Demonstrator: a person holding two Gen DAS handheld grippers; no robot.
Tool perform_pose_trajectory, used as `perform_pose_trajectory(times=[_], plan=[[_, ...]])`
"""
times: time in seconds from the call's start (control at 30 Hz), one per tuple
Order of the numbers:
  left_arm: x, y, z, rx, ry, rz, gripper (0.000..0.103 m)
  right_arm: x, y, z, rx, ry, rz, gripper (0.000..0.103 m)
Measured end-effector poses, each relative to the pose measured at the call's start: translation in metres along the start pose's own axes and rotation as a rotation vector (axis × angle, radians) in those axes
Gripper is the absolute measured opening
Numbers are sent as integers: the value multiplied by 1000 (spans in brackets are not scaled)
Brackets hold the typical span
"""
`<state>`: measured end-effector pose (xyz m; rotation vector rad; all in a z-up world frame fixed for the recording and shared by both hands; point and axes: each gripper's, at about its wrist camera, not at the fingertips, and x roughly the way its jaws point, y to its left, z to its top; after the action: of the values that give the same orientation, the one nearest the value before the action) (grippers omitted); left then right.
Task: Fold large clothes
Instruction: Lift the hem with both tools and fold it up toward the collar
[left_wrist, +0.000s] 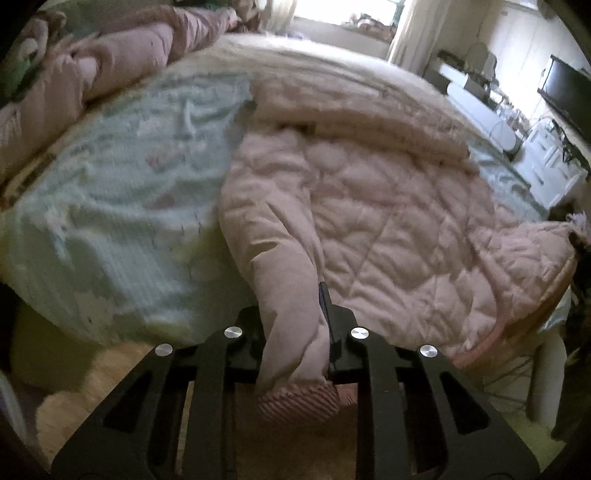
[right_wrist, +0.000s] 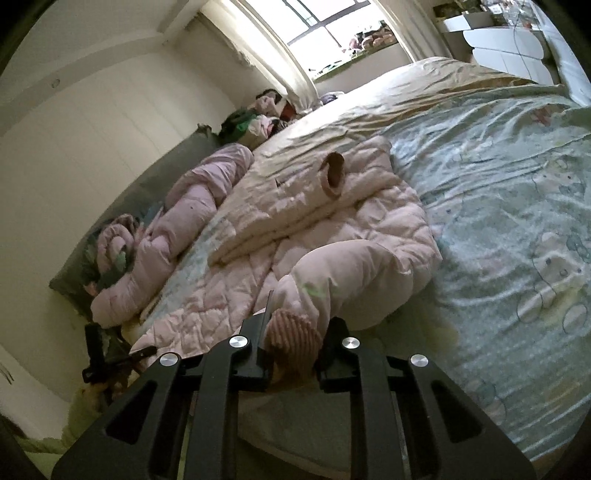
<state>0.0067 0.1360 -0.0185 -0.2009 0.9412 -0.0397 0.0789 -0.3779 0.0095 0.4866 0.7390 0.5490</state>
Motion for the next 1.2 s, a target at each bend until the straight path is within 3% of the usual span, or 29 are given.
perform_pose_trajectory(times=[0.5, 1.2], plan=[[-32, -30, 72, 70, -172, 47, 14, 15, 13, 54, -29, -85, -5, 15], [-31, -43, 153, 96, -273, 65, 14, 45, 16, 138, -36, -183, -19, 15]])
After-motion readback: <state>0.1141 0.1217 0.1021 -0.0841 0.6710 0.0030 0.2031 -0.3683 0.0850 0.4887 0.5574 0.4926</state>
